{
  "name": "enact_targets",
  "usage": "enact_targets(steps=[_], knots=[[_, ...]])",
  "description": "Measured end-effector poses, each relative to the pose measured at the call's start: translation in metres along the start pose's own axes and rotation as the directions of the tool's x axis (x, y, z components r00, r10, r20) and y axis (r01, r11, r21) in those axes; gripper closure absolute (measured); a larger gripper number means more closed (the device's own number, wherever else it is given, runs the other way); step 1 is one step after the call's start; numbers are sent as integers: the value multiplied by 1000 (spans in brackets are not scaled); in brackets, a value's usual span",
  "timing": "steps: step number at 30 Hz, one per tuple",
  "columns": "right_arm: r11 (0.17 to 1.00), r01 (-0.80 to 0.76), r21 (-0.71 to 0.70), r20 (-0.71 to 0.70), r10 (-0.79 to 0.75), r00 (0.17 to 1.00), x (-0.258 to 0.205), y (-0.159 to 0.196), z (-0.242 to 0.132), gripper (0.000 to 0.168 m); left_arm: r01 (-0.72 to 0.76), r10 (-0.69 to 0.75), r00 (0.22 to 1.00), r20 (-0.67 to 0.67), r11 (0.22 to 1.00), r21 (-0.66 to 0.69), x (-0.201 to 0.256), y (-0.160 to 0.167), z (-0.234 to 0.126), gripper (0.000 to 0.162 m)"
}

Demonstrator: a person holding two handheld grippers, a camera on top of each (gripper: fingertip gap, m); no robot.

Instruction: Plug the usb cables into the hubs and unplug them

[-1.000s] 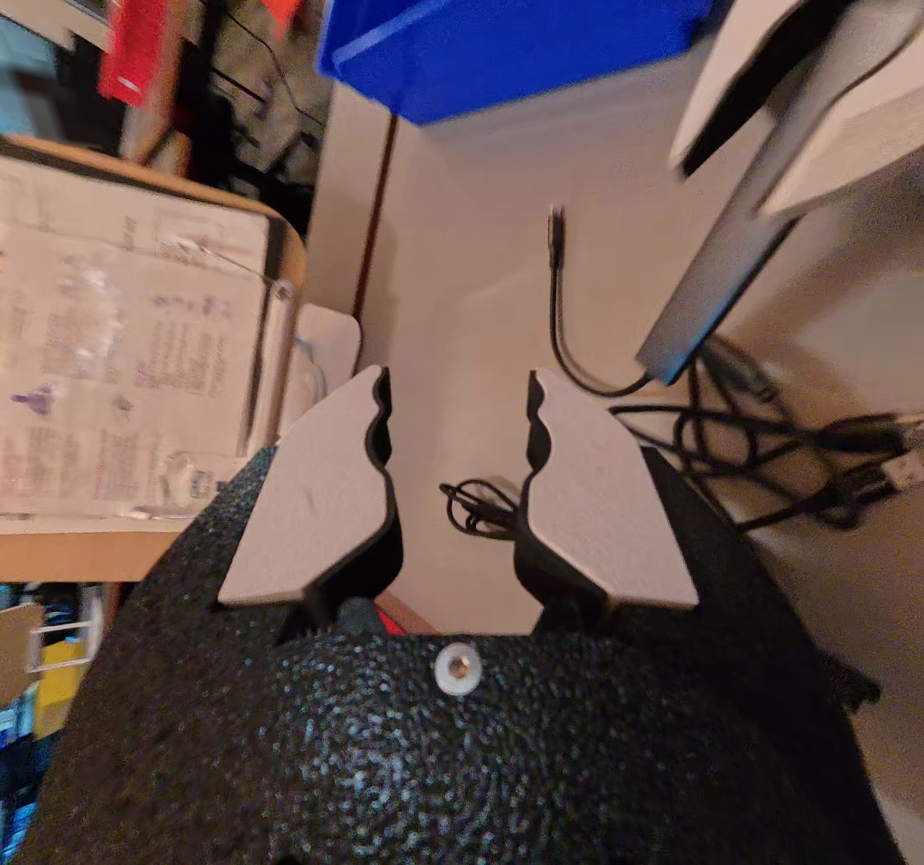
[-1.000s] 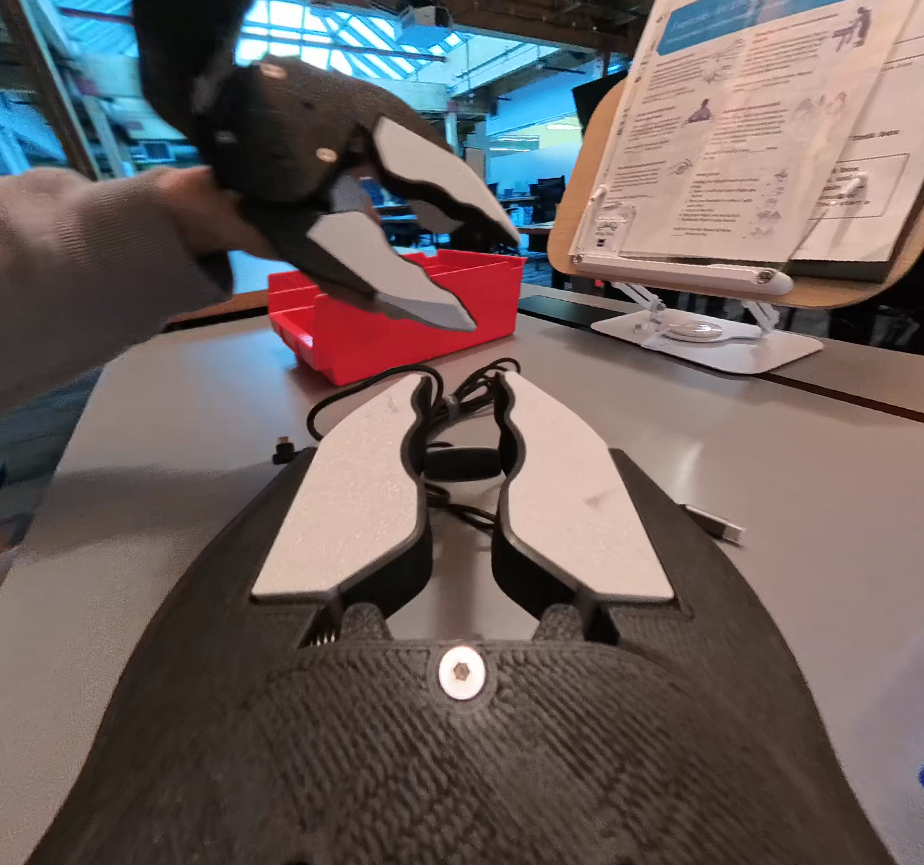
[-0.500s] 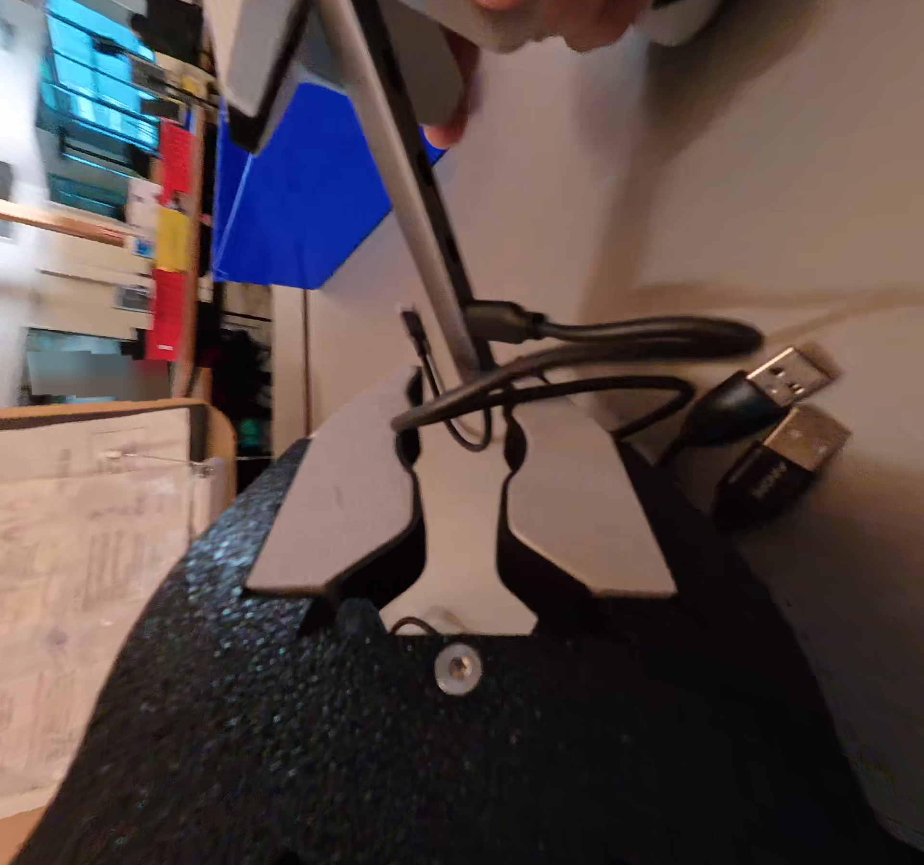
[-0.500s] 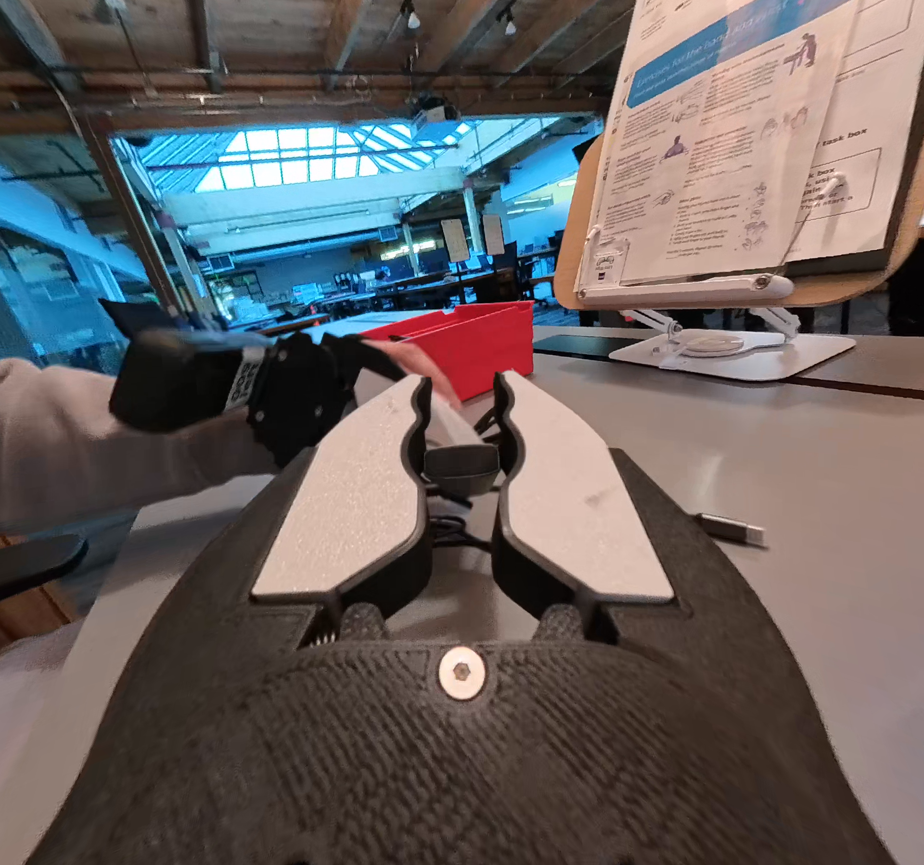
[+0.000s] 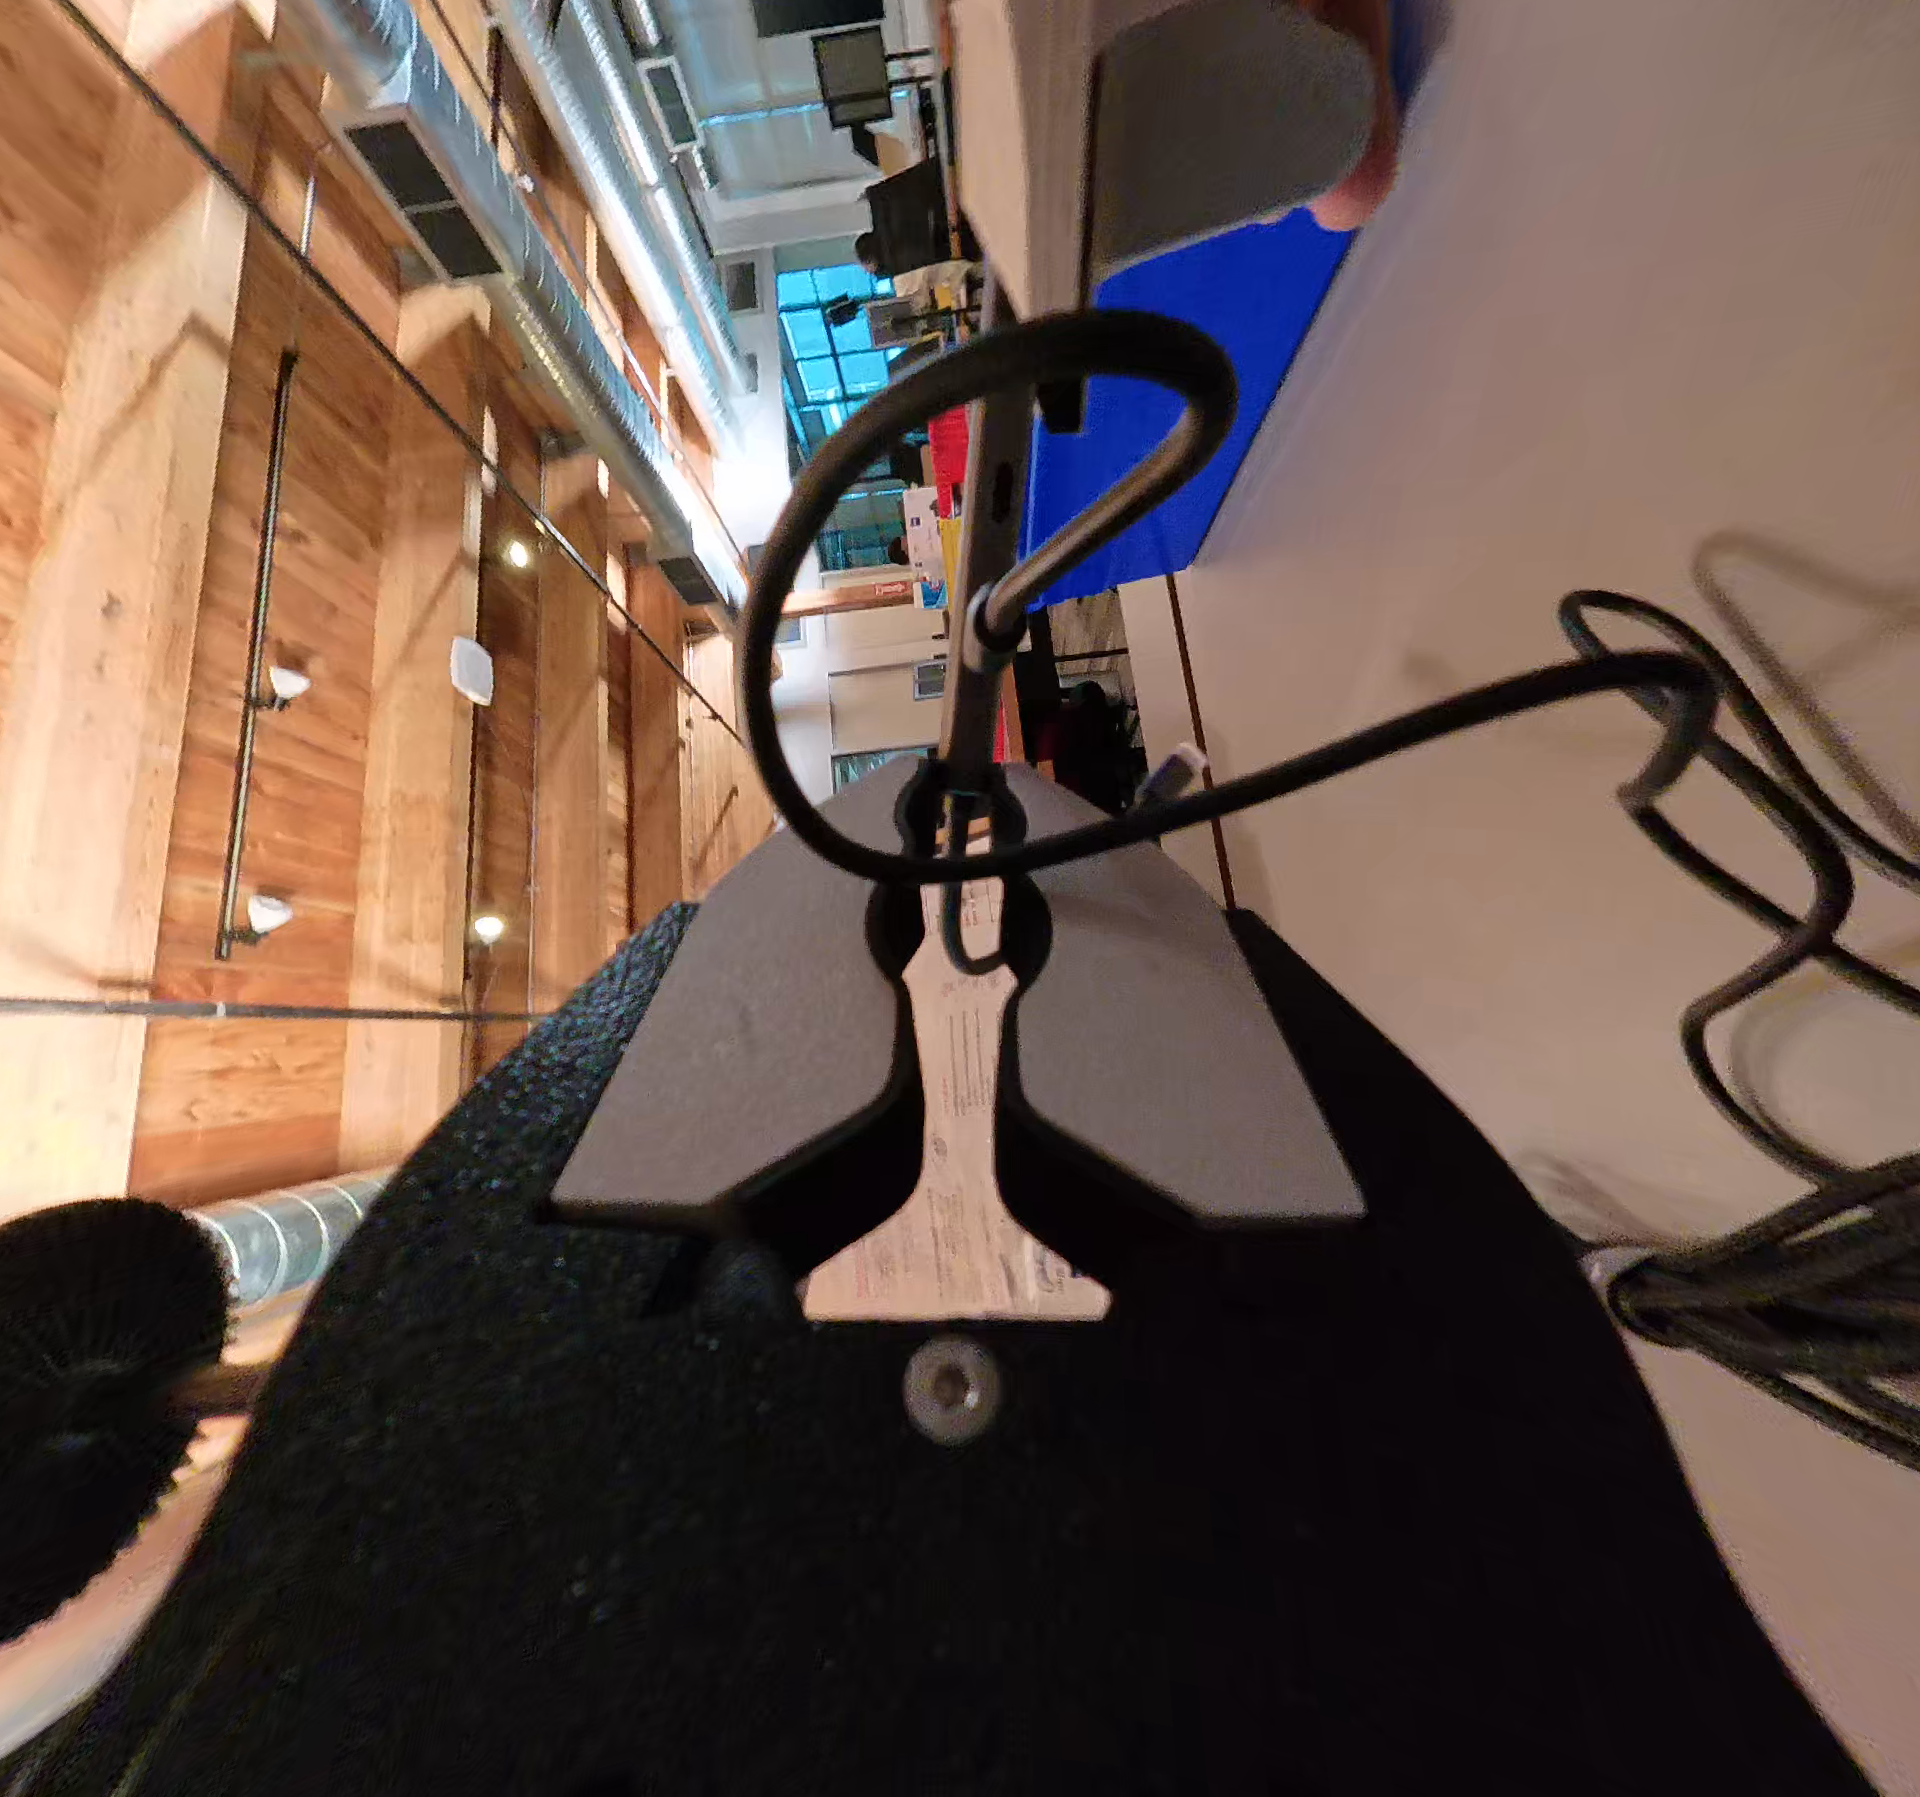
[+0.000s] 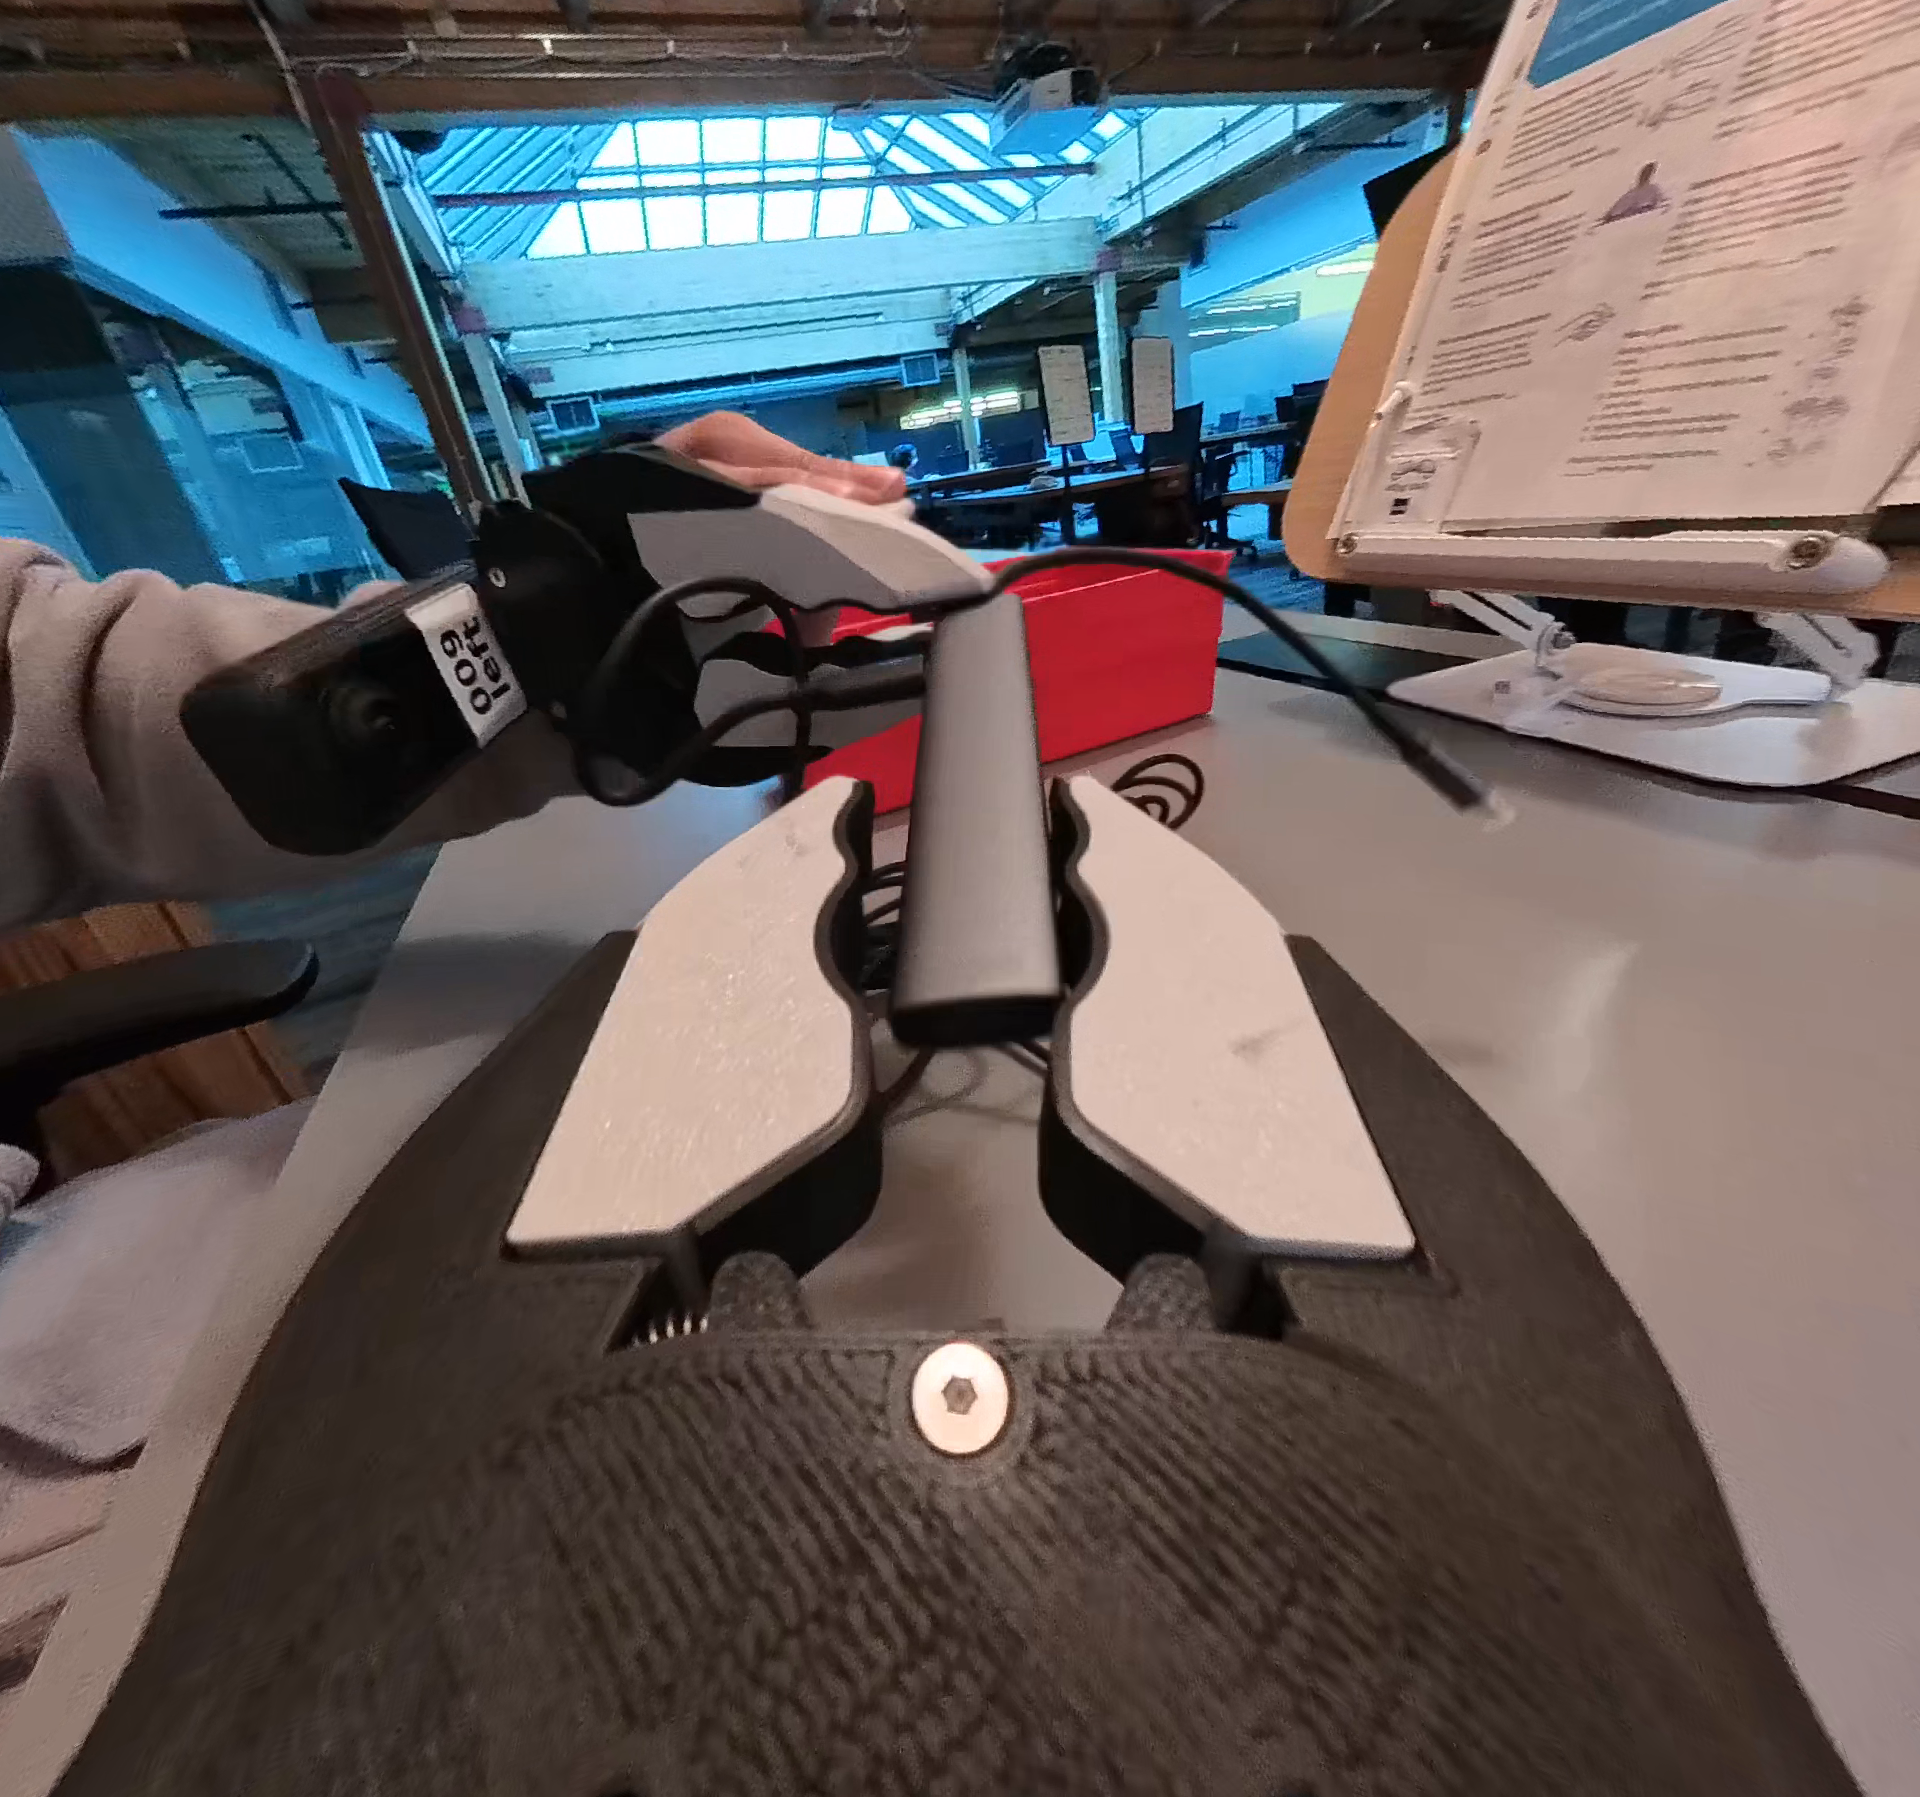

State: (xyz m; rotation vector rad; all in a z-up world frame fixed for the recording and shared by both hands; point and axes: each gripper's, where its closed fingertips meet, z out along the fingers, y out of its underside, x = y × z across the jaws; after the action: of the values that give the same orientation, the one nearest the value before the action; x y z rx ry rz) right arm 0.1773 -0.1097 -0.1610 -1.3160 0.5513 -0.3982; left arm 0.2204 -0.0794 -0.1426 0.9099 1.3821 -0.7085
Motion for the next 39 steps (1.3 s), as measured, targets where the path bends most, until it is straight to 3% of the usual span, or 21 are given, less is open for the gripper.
enact_targets(steps=[10, 27, 32, 36, 39], knots=[[998, 35, -43, 6, -35, 999, -5, 6, 8, 139, -35, 35, 999, 14, 999, -5, 1, 0, -1, 154], [992, 37, -118, -129, -53, 990, 11, 15, 13, 143, 15, -17, 1000, -11, 993, -115, 15, 21, 6, 150], [996, -79, -47, -126, 73, 989, 18, 8, 5, 142, 235, -236, 972, 15, 961, -147, 8, 37, -8, 128], [993, -119, -6, -181, 116, 977, 29, 4, 0, 143, 584, -584, 810, 47, 799, -142, -10, 54, -32, 126], [994, -110, -30, -202, 101, 974, 30, 7, 2, 143, 692, -711, 679, -184, 703, -162, 10, 43, -54, 131]])
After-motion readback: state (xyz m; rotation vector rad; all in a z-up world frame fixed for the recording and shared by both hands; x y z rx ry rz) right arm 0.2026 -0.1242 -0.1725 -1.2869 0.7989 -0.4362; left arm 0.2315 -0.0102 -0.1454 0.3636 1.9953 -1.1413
